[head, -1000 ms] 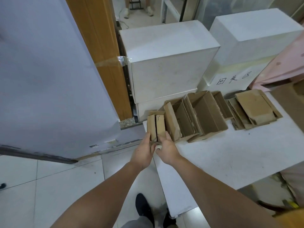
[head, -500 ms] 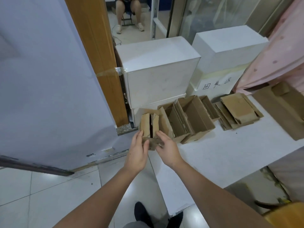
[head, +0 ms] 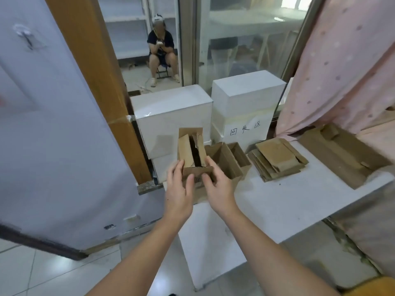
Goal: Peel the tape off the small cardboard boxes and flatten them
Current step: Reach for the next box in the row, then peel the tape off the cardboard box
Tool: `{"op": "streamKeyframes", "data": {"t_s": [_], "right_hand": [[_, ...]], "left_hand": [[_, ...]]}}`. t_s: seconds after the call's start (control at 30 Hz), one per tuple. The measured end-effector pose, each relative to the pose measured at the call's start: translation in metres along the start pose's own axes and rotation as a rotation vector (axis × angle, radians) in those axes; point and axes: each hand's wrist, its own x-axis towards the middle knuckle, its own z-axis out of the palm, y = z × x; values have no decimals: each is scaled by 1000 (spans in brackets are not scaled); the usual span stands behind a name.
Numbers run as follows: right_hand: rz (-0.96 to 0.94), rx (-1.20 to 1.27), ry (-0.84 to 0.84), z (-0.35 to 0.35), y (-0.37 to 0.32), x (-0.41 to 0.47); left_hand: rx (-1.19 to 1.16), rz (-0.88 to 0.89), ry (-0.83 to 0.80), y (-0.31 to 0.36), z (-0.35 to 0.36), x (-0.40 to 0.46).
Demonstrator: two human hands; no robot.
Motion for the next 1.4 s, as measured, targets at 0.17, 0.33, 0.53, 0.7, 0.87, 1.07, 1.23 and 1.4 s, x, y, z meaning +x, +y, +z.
{"op": "streamKeyframes", "data": {"t_s": [0.17,0.33,0.53,0.7,0.87,1.07,1.23,1.4], "right_hand": [[-84,-59,160,-91,-8,-29],[-49,-126,291,-174,11,-62],[111,-219,311,-247,42,-99],[170,-258,310,-279,65,-113],[131,-293,274,-296,93,-98],[244,-222,282,-323,113,-57],[305,-210,282,-360,134,-7],[287,-98,271,-391,145,35]], "left_hand": [[-45,126,-42,63,64,-36],[-28,198,-205,106,135,-73],[127,239,-366,137,200,-125],[87,209,-503,145,237,-137],[82,189,-545,140,266,-126],[12,179,-597,149,313,-95],[-9,194,-683,156,356,-59],[69,266,-705,164,381,-25]]}}
